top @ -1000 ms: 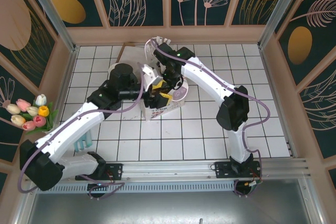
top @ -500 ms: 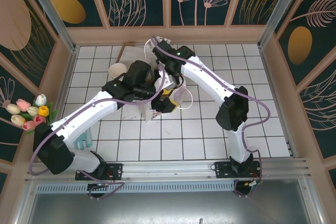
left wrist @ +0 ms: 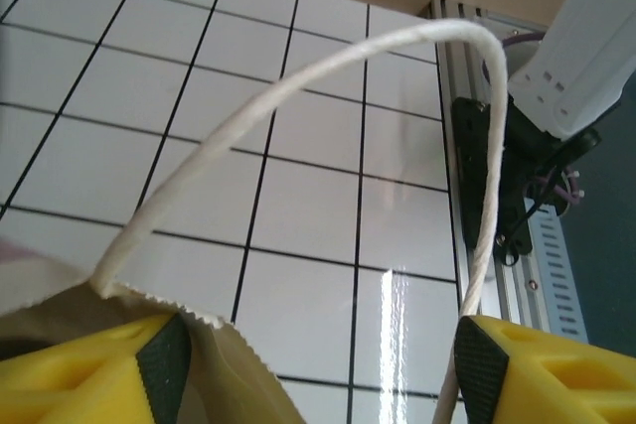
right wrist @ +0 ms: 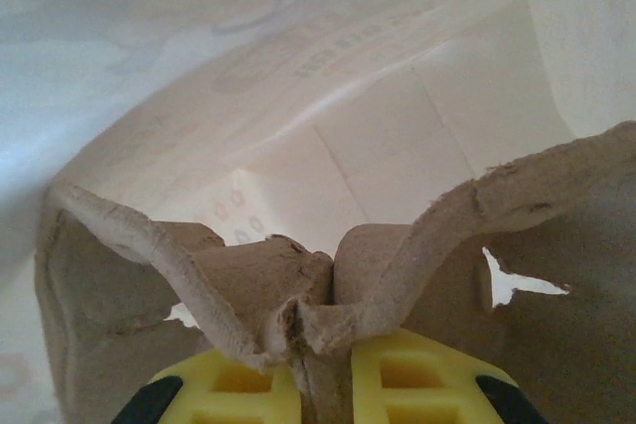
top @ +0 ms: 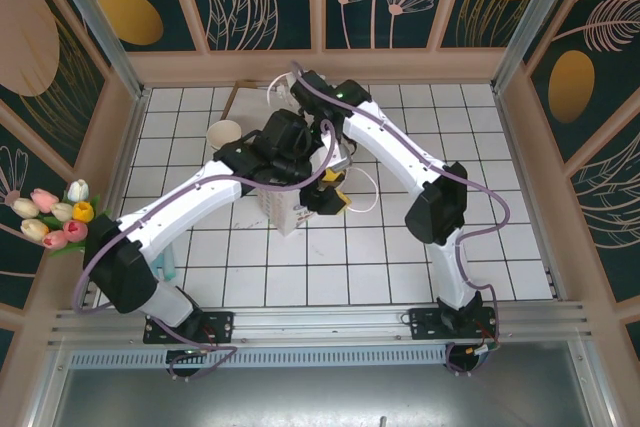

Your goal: Pack the takeout coffee

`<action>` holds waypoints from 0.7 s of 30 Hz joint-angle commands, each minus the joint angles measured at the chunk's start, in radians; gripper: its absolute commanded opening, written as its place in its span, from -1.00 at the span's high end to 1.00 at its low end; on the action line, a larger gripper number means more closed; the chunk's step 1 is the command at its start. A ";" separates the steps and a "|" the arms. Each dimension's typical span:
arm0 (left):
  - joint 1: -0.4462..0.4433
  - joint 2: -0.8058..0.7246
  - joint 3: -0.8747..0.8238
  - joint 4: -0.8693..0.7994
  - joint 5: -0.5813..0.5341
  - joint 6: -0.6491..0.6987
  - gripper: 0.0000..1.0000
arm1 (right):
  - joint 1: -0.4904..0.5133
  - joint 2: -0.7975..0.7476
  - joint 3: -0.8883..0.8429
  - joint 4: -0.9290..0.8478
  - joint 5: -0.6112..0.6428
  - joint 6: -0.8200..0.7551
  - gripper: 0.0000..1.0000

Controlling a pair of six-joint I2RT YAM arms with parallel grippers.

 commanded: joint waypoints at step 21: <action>0.075 -0.289 -0.173 0.193 0.062 0.032 -0.78 | 0.021 -0.105 -0.220 0.201 0.055 -0.015 0.90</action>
